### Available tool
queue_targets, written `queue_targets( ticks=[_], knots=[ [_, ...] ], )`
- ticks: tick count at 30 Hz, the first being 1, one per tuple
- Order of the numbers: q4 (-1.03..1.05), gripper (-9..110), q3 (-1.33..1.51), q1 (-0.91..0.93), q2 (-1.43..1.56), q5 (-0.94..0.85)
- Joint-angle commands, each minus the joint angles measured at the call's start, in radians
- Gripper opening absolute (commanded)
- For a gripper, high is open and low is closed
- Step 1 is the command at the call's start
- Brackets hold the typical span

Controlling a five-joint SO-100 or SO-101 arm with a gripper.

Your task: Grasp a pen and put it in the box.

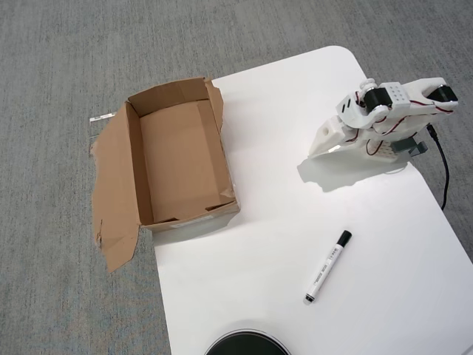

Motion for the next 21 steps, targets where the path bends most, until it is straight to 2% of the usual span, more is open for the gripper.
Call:
queue_targets(
  ticks=[1,21],
  knots=[
    [0.018,2,0.027,0.004,0.057,0.008],
    [0.006,2,0.027,-0.004,0.057,0.005]
  ],
)
